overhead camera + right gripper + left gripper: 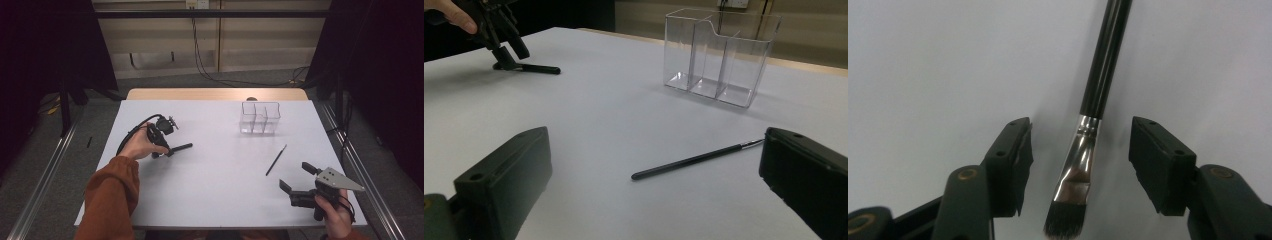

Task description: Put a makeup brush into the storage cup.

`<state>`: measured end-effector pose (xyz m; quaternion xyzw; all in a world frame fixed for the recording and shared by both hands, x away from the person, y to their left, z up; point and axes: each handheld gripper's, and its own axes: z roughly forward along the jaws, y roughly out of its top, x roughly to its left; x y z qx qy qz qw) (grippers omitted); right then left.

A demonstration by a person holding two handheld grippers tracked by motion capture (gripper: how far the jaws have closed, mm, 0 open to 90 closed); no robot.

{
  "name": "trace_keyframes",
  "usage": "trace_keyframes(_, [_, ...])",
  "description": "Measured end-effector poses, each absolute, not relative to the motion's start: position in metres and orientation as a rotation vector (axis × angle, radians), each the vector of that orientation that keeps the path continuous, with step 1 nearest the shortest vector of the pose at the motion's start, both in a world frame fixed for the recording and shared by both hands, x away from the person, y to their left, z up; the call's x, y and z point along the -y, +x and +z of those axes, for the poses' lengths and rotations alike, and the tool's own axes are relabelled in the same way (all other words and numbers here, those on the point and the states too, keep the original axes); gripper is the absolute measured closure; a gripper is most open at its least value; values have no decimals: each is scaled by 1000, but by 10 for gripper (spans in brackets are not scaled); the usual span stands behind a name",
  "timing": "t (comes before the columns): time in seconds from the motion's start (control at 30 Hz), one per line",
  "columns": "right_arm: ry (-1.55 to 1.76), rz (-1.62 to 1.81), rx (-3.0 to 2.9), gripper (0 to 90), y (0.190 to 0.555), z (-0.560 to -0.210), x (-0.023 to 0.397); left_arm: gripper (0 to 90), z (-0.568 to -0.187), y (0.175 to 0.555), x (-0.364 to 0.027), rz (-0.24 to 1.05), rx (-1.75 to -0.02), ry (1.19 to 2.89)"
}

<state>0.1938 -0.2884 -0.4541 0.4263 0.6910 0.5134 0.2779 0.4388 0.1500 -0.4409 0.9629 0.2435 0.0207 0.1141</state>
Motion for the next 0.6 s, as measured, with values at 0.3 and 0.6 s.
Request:
trace_keyframes(0.3, [1140, 1377, -1858, 4, 193, -454, 289, 538, -446, 441, -147, 16, -677, 2869])
trace_keyframes(0.6, [1139, 1377, -1860, 4, 193, -454, 288, 618, -447, 449, -146, -40, -679, 2898])
